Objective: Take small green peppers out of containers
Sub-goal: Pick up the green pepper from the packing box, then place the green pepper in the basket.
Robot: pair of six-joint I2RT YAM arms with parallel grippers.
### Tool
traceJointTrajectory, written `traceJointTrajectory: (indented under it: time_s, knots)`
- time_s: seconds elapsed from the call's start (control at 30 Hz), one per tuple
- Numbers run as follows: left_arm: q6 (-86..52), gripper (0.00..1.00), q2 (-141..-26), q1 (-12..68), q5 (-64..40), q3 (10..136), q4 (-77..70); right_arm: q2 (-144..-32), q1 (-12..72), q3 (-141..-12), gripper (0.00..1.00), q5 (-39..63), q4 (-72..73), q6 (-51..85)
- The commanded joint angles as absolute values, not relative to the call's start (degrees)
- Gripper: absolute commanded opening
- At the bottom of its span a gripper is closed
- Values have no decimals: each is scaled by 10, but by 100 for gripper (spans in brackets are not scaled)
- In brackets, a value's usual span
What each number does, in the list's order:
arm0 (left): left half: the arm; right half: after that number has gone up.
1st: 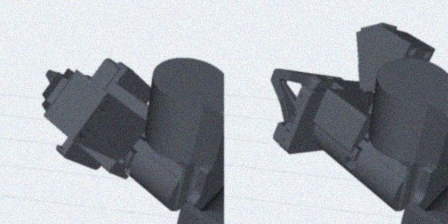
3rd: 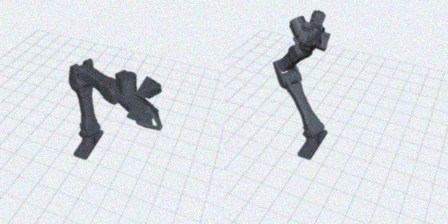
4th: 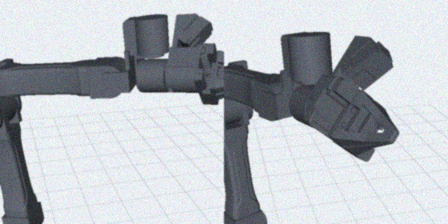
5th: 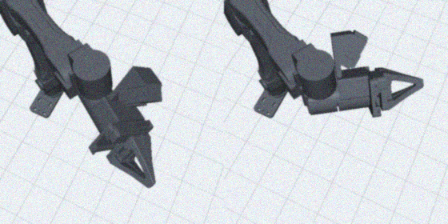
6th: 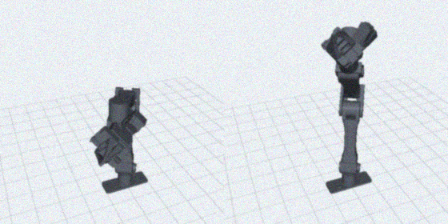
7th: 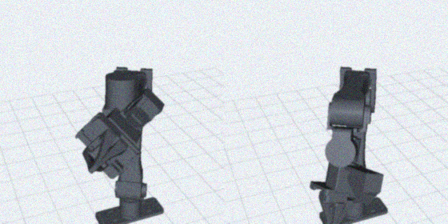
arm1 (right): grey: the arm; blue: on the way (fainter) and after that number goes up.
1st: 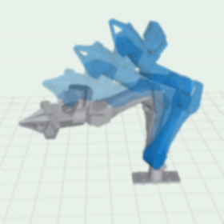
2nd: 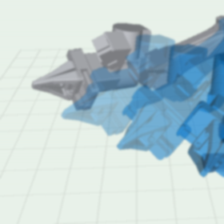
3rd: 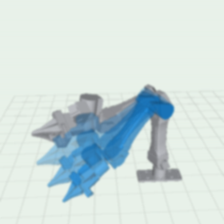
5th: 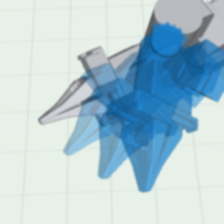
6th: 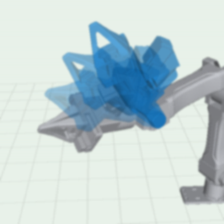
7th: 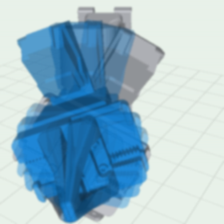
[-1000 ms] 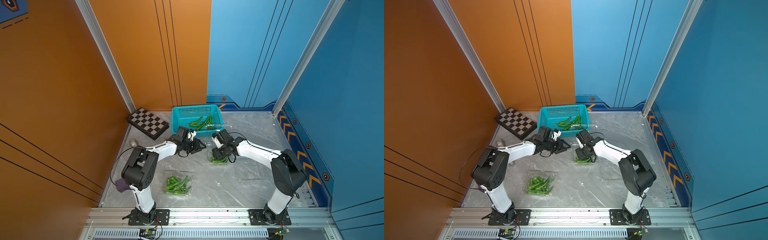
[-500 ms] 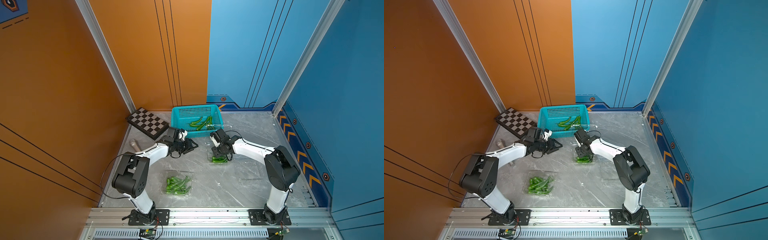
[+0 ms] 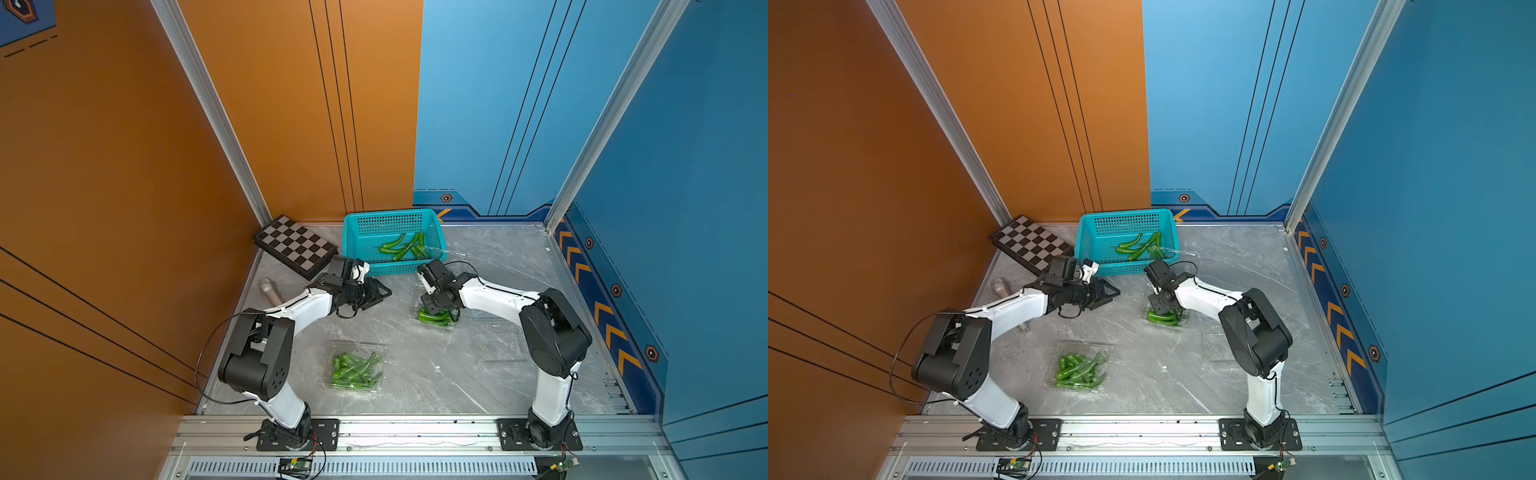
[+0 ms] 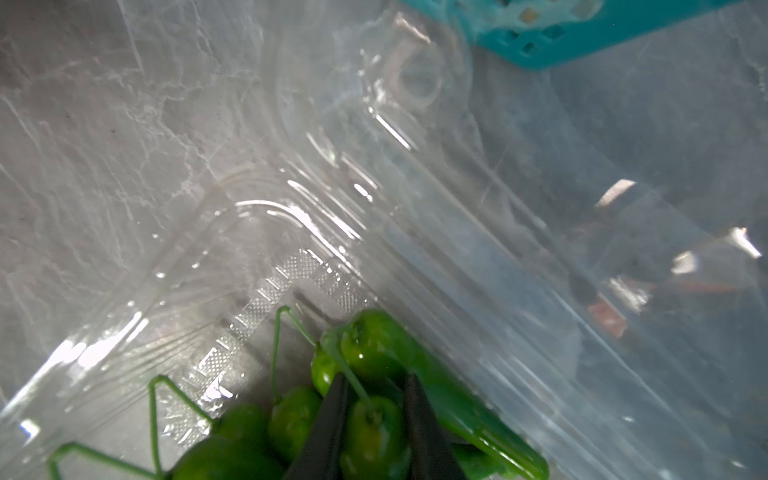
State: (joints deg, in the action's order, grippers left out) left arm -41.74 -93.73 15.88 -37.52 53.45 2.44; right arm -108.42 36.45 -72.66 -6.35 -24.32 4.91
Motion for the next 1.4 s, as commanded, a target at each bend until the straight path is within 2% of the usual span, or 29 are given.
traceJointTrajectory:
  time_s: [0.0, 0.2, 0.43, 0.73, 0.93, 1.1, 1.17, 1.27, 1.37]
  knots:
    - [-404, 47, -926, 154, -373, 527, 32, -1056, 370, -711, 18, -81, -239, 50]
    - [-401, 47, -932, 152, -371, 529, 32, -1004, 372, -693, 14, -89, -238, 52]
    - [-400, 47, -935, 150, -370, 532, 31, -949, 376, -689, 14, -69, -245, 61]
    - [-399, 47, -923, 139, -366, 525, 32, -919, 375, -759, 14, -28, -242, 58]
    - [-398, 47, -911, 134, -368, 518, 32, -1015, 355, -908, 14, 10, -240, 47]
    - [-401, 47, -896, 127, -371, 507, 32, -1162, 320, -1099, 15, 75, -250, 75]
    - [-402, 47, -886, 124, -371, 502, 34, -1239, 307, -1186, 19, 94, -266, 86]
    - [-399, 48, -867, 121, -364, 493, 42, -1340, 297, -1312, 40, 112, -289, 92]
    - [-392, 48, -844, 118, -355, 485, 62, -1397, 287, -1378, 53, 112, -282, 100]
